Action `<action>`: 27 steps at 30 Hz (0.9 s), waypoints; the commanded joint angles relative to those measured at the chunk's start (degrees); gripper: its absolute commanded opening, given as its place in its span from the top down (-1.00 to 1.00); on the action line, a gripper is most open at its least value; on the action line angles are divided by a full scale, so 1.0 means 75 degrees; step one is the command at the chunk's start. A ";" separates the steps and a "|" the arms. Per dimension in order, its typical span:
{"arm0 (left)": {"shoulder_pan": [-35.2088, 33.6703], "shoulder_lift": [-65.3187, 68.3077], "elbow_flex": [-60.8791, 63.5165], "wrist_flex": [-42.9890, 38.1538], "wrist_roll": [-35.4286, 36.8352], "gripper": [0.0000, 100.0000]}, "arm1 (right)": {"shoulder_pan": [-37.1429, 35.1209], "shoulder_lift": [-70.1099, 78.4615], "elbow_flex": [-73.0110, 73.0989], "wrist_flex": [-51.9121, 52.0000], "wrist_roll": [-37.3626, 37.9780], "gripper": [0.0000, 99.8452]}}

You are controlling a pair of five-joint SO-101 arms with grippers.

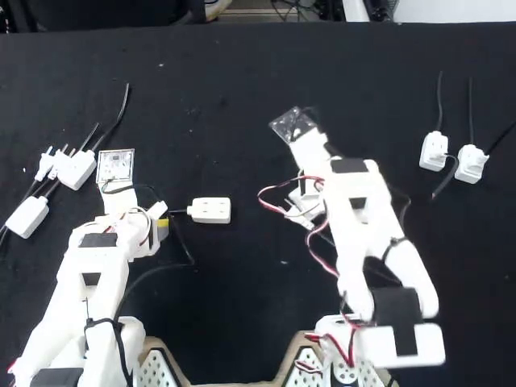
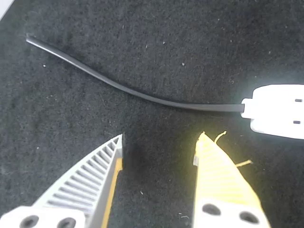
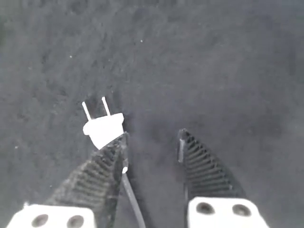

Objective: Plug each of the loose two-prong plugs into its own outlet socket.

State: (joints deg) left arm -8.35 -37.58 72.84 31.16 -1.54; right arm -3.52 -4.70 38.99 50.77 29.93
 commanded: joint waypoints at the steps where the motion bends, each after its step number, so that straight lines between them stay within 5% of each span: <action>1: -0.0088 -0.0070 -0.0076 -0.0082 0.0082 0.52 | -0.0012 0.0475 -0.0393 -0.0375 -0.0082 0.70; 27: -0.0088 -0.0070 -0.0076 -0.0105 0.0082 0.52 | -0.1489 0.0100 0.0170 0.0598 -0.0070 0.70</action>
State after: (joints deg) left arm -8.35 -37.58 72.84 31.16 -1.54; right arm -12.84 -2.15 39.78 54.55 29.76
